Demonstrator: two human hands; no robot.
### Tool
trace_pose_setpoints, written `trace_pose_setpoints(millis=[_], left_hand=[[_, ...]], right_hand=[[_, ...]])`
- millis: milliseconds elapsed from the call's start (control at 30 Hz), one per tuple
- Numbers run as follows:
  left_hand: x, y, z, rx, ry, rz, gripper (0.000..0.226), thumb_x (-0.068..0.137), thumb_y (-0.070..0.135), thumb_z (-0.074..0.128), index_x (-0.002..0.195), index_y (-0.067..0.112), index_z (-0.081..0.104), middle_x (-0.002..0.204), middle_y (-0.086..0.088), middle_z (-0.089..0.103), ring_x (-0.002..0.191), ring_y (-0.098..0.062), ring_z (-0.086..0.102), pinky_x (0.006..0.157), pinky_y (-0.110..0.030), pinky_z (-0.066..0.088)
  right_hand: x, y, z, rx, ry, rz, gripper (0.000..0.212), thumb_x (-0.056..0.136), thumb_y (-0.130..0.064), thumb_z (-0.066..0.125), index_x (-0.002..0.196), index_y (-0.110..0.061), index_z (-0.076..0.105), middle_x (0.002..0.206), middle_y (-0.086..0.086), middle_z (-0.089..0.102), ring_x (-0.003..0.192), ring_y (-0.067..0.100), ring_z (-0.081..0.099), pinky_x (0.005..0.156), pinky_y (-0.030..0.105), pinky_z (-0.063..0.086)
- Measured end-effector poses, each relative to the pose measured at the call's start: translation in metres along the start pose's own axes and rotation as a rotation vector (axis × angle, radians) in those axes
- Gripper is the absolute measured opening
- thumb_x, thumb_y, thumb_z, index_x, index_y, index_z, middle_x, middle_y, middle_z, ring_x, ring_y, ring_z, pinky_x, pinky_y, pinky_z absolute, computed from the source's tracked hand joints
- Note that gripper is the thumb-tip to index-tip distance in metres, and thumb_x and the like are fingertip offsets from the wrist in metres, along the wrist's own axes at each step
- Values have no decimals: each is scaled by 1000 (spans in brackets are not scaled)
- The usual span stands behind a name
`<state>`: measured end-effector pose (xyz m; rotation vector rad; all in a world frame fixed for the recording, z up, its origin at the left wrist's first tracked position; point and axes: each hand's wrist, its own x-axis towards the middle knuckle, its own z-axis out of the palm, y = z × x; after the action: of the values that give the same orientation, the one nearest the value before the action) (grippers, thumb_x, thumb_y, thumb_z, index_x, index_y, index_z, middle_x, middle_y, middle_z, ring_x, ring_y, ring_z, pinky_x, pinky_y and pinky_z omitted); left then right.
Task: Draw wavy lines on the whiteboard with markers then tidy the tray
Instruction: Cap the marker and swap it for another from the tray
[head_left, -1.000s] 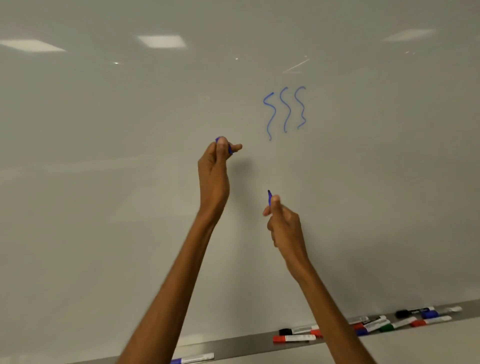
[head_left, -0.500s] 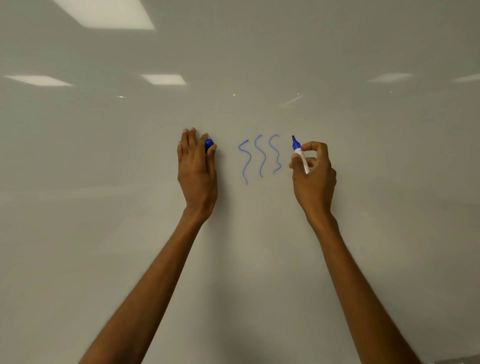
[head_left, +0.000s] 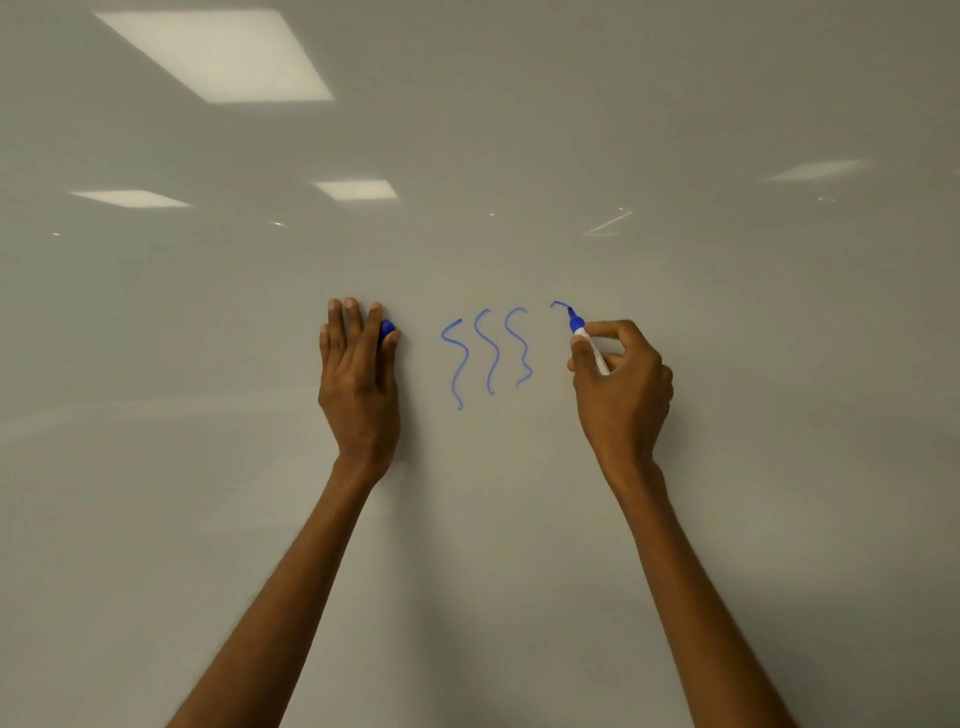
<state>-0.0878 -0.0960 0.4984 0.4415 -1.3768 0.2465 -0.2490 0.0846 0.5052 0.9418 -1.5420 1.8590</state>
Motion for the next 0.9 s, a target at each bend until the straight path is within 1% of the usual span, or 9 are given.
trace_pose_setpoints(millis=[67, 167, 333, 433, 500, 633, 767, 900], left_hand=[[0, 1, -1, 2, 5, -4, 39, 103, 25, 50, 138, 7, 52, 149, -5, 38, 144, -19, 29, 119, -38, 28], [1, 4, -1, 5, 14, -13, 40, 103, 25, 49, 137, 6, 52, 148, -9, 42, 144, -19, 30, 119, -36, 26], [-1, 8, 0, -20, 31, -35, 39, 103, 24, 50, 136, 5, 53, 148, -9, 42, 143, -22, 32, 119, -40, 28], [0, 9, -1, -12, 36, -49, 39, 103, 24, 49, 136, 5, 53, 148, -9, 41, 143, -22, 31, 119, -41, 27], [1, 8, 0, 4, 39, -42, 38, 103, 25, 48, 136, 5, 54, 147, -11, 43, 143, -23, 31, 119, -41, 27], [-1, 6, 3, 15, 45, -41, 39, 105, 26, 46, 136, 6, 53, 148, -12, 43, 144, -21, 30, 119, -41, 27], [0, 3, 4, 30, 55, -22, 38, 105, 25, 46, 136, 6, 53, 147, -12, 44, 143, -22, 31, 119, -41, 27], [0, 3, 6, 31, 65, -19, 38, 104, 24, 47, 136, 6, 53, 147, -13, 45, 143, -24, 32, 118, -43, 28]], right_hand=[[-11, 9, -3, 9, -19, 15, 14, 89, -37, 63, 96, -26, 63, 84, -7, 73, 73, 17, 69, 65, 39, 57], [-28, 26, -10, 26, -39, 47, 12, 89, -36, 64, 95, -25, 65, 81, -7, 72, 70, 14, 69, 63, 40, 57], [-42, 35, -22, 26, -121, 81, 12, 87, -35, 67, 94, -25, 68, 78, -8, 72, 67, 11, 68, 63, 40, 58], [-20, 28, -25, 69, -24, 64, 12, 88, -35, 66, 94, -25, 66, 80, -9, 73, 68, 9, 69, 61, 39, 57], [-1, 19, -23, 69, 9, 40, 11, 88, -34, 65, 94, -25, 66, 81, -9, 73, 69, 9, 68, 62, 38, 57], [17, 8, -16, 33, 5, 17, 9, 88, -32, 65, 93, -24, 66, 79, -7, 72, 67, 14, 67, 62, 35, 56], [12, 19, -22, 66, 45, 83, 8, 87, -32, 64, 90, -25, 66, 76, -7, 72, 65, 12, 67, 62, 37, 56], [-11, 30, -25, 68, -12, 74, 7, 89, -30, 66, 91, -23, 67, 76, -7, 72, 64, 10, 68, 60, 38, 58]])
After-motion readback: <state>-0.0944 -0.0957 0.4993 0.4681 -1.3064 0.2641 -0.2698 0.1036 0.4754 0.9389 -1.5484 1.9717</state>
